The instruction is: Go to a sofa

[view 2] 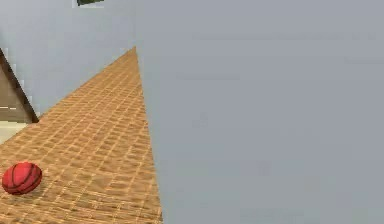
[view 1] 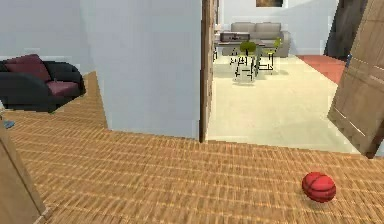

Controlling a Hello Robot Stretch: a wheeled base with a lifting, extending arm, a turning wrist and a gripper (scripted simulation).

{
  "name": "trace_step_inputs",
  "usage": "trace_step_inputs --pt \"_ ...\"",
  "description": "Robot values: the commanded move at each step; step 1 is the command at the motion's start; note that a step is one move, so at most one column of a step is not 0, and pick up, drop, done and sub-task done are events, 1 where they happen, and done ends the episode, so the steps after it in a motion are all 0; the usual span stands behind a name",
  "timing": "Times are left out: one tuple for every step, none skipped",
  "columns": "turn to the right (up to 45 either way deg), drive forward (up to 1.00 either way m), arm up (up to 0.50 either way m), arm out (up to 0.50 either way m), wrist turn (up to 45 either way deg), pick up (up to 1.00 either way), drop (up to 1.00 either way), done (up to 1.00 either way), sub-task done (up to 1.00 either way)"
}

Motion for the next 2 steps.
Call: trace_step_inputs --pt "12.0 0.0 0.0 0.0 0.0 0.0 0.0 0.0 0.0" --pt "0.0 0.3 0.0 0.0 0.0 0.0 0.0 0.0 0.0"
